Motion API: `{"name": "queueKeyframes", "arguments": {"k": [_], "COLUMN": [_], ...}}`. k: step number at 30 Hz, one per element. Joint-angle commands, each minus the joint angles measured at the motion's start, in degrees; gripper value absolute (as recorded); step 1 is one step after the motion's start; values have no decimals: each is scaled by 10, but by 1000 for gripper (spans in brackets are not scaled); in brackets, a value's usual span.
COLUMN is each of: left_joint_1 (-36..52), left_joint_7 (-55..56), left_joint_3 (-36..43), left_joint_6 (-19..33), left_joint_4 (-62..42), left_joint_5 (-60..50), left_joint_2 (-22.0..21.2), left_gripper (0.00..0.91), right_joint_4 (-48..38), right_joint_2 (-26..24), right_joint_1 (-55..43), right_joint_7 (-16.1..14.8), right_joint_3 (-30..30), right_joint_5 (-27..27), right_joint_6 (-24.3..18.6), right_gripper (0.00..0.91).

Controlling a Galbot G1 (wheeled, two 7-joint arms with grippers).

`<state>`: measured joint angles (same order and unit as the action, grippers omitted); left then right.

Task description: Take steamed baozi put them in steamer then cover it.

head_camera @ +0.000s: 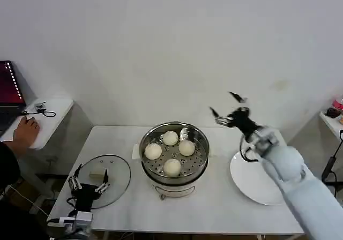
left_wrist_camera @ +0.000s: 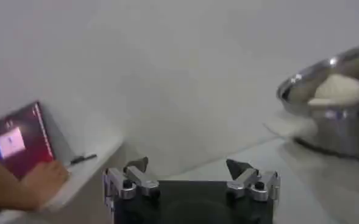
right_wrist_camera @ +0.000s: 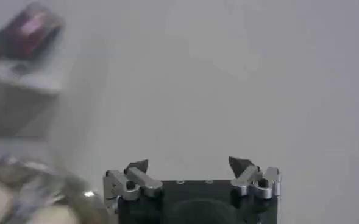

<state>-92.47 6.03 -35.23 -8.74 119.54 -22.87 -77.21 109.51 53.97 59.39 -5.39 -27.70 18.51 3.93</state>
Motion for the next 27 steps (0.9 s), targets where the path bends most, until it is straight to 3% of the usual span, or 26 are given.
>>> {"name": "queueKeyframes", "arguments": {"k": [1, 5, 17, 27], "left_joint_1": [-53, -34, 31, 87], "left_joint_7": [9, 12, 6, -3], "left_joint_3": [-15, -5, 8, 19], "left_joint_6": [43, 47, 39, 31], "left_joint_4": [-23, -56, -172, -225], "left_joint_5": [-359, -425, -494, -498], "left_joint_2": [-3, 0, 16, 37], "left_gripper": [907, 907, 907, 907], "right_joint_4": [55, 59, 76, 93], "right_joint_2": [104, 104, 121, 131], "right_joint_1": [291, 305, 322, 331], "right_joint_7": [-8, -9, -9, -7], "right_joint_3": [-335, -366, -369, -375], "right_joint_5": [32, 45, 47, 52], "right_joint_6": [-86, -86, -86, -84], "right_gripper": [907, 907, 907, 907]}}
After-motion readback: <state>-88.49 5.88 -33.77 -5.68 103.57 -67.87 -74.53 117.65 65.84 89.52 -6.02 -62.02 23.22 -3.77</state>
